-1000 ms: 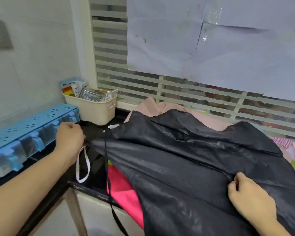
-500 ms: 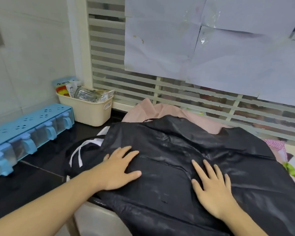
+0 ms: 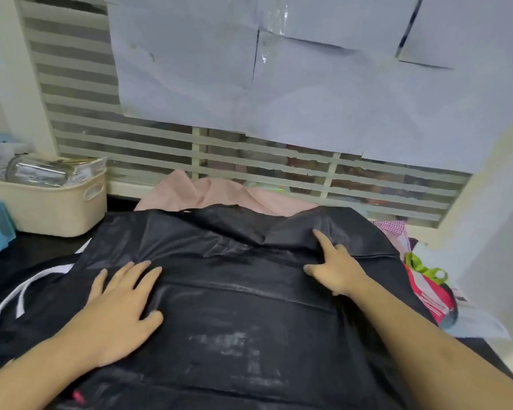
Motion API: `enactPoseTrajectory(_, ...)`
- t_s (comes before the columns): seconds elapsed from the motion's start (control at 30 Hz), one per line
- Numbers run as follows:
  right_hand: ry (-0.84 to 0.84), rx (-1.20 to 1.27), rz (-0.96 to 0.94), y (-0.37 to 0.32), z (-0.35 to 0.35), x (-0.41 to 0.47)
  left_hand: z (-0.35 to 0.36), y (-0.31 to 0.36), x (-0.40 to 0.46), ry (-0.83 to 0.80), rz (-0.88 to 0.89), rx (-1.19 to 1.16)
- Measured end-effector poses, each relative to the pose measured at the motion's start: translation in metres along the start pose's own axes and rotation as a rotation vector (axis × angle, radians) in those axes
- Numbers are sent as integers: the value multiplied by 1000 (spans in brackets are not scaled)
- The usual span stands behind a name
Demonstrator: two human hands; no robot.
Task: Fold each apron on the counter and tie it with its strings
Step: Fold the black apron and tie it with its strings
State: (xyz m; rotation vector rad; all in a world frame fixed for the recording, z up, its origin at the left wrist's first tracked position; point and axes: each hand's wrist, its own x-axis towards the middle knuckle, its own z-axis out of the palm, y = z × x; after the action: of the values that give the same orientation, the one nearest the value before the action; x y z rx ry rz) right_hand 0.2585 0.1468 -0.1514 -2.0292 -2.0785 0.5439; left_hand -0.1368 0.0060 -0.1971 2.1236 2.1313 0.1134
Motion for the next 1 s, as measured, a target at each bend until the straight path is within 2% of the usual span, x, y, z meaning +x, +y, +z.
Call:
enactPoseTrajectory(0.07,-114,-110,14,-1,6,7,-4,30,3,35,142,-95)
enactPoseTrajectory(0.17,-119,-150,7,-2,12,17,6,68,12,-61,193,-136)
enactPoseTrajectory(0.23,21,-86,-14,-1,6,21,21,75,21,-59,188,-16)
enactPoseTrajectory(0.33,404,-89,-95,4,-13,34,27,75,32,-38,170,36)
enactPoseTrajectory(0.37,461,-116,-156,6,-21,42,26,76,34,-33,170,42)
enactPoseTrajectory(0.43,410,-158,-318,6,-36,59,27,77,36,-29,170,49)
enactPoseTrajectory(0.5,267,-121,-414,-2,-45,77,26,79,38,-27,157,51)
enactPoseTrajectory(0.6,173,-171,-374,-20,-50,98,26,80,42,-17,148,40)
enactPoseTrajectory(0.73,256,-163,-199,-40,-64,111,30,77,45,14,170,24)
enactPoseTrajectory(0.8,362,-297,-302,-55,-65,109,28,75,44,20,188,97)
enactPoseTrajectory(0.87,414,-333,-508,-79,-57,106,30,72,44,-6,137,128)
enactPoseTrajectory(0.93,251,-243,-604,-105,-44,105,36,69,45,24,135,160)
enactPoseTrajectory(1.0,27,-267,-519,-122,-28,108,37,70,46,36,144,194)
